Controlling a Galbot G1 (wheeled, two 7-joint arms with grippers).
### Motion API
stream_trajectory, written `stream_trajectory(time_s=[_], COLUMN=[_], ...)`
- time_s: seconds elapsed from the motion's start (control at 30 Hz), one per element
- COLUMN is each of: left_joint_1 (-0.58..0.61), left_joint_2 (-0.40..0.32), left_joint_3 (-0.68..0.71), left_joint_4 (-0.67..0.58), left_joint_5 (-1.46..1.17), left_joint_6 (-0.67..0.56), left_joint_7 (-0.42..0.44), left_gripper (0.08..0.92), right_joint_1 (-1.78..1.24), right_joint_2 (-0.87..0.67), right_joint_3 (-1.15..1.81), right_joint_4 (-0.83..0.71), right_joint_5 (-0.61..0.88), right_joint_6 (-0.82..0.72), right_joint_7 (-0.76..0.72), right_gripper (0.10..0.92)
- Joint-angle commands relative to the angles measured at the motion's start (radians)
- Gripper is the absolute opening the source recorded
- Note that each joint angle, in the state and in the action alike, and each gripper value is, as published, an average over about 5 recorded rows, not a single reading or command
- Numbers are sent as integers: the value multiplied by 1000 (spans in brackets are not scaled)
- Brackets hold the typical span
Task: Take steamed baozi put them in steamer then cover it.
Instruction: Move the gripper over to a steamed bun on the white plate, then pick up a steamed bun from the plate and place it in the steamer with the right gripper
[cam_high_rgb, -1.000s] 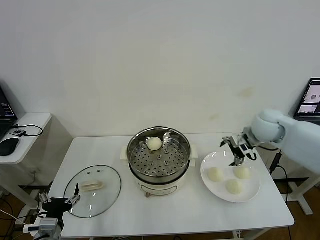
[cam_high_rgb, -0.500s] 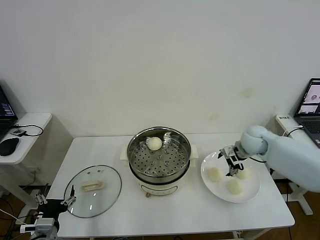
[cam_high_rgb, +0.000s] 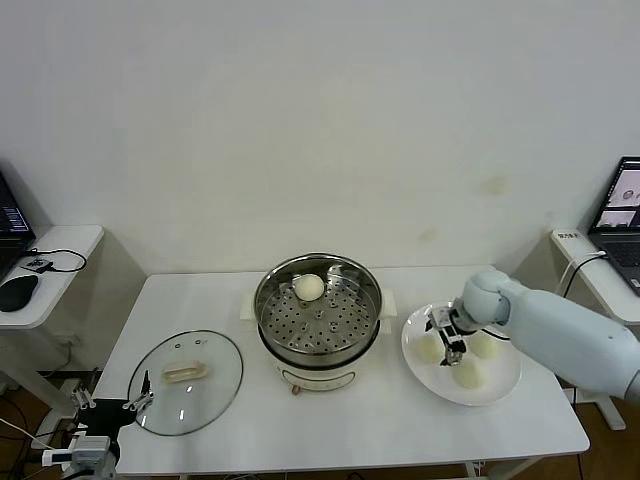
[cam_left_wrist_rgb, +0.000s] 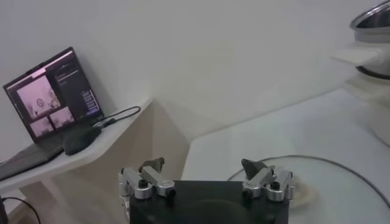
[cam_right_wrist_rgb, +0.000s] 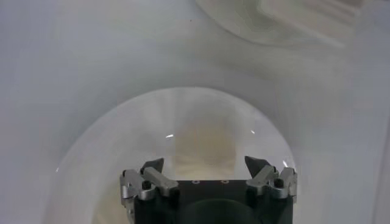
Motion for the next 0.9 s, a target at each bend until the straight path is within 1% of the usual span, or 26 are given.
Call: stream_trajectory(time_s=[0.03, 0.2, 0.3, 0.43, 0.57, 0.77, 0.9], left_joint_1=[-1, -1, 0, 0, 1, -4, -8], left_joint_2=[-1, -4, -5, -6, -2, 7, 10], left_joint_3=[1, 2, 2, 2, 0, 6, 13], left_joint_4=[1, 2, 1, -5, -11, -18, -25], left_joint_5=[1, 2, 3, 3, 2, 1, 1], left_joint_6=[0, -1, -1, -1, -1, 1, 4], left_joint_7=[0, 0, 0, 0, 0, 2, 4], left_gripper=[823, 823, 823, 823, 823, 823, 823], right_joint_1=[-31, -22, -14, 6, 78, 257, 445], right_joint_2=[19, 20, 19, 1, -64, -190, -236], right_joint_3=[16, 19, 21, 21, -9, -62, -173], right_joint_4=[-24, -26, -27, -11, 53, 181, 273], right_joint_5=[-14, -17, -16, -5, 48, 178, 284], right_joint_6=[-2, -3, -2, -1, -11, -62, -109], right_joint_7=[2, -2, -3, -11, -28, -44, -43], right_gripper=[791, 695, 658, 646, 645, 645, 647])
